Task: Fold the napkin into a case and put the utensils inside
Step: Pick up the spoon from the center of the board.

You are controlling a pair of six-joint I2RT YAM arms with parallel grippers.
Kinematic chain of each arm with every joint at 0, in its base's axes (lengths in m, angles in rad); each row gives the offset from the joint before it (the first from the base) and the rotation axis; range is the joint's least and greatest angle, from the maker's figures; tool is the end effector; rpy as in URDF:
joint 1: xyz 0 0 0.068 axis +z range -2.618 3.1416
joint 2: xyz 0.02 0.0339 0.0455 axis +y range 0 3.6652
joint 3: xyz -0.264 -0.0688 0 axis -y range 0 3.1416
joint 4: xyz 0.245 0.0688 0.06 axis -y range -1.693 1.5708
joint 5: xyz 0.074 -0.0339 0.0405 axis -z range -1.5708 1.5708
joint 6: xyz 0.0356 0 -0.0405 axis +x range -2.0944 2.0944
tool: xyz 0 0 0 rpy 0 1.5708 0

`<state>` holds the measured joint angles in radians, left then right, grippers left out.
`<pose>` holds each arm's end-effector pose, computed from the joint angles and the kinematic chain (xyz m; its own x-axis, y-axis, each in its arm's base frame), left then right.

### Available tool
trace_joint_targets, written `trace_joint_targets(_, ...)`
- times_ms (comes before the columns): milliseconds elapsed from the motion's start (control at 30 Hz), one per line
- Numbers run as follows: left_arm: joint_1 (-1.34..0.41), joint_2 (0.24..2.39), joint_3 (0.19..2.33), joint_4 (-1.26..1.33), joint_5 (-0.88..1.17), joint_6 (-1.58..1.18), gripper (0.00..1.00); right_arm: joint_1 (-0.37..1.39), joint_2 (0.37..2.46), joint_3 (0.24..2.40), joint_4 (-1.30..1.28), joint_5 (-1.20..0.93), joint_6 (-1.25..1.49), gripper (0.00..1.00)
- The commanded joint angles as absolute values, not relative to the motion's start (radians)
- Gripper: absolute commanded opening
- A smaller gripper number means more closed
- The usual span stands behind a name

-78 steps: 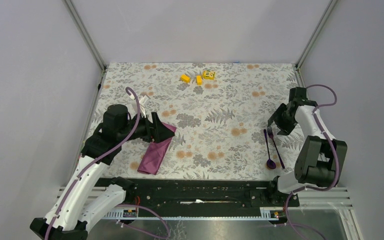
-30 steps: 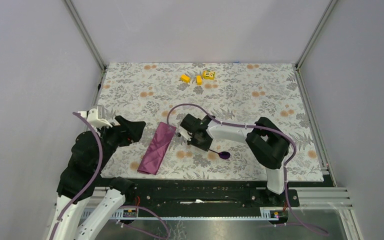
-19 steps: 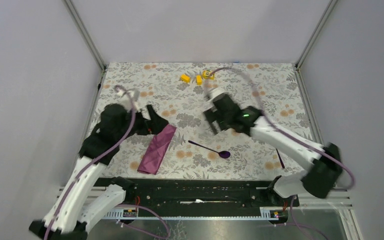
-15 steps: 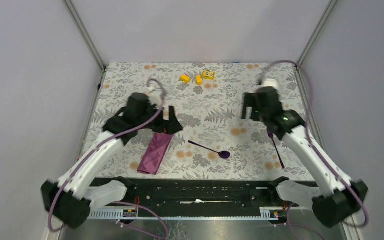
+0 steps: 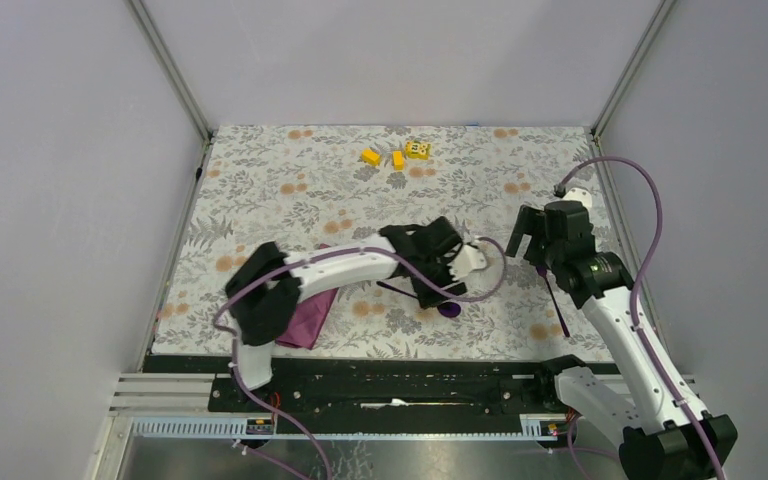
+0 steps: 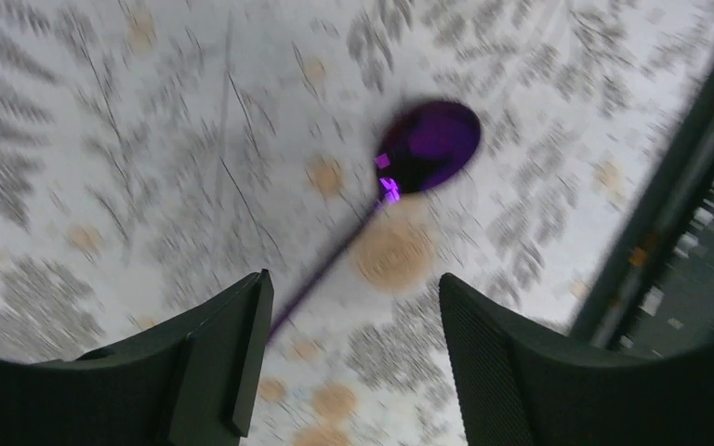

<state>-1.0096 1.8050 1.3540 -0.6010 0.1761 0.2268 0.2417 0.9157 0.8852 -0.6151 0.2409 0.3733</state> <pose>0.1980 -0.3267 0.2228 -0.2525 0.8177 -0.5173 0.9611 0.2736 -0.0367 0.1890 0.0379 0.3100 -0.5613 0.2264 -0.7961 0.1689 0.9729 0.1576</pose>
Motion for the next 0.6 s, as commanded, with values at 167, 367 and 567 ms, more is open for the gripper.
trace_joint_targets(167, -1.042, 2.075, 1.622, -0.765, 0.069, 0.404, 0.66, 0.233, 0.801, 0.866, -0.614, 0.291, 0.394, 0.99)
trace_joint_targets(367, -1.049, 2.151, 1.646, -0.801, 0.041, 0.42, 0.61, 0.233, 0.784, 0.864, -0.618, 0.296, 0.395, 0.99)
trace_joint_targets(567, -1.056, 2.205, 1.643, -0.808, 0.003, 0.416, 0.55, 0.233, 0.777, 0.864, -0.618, 0.285, 0.396, 0.99)
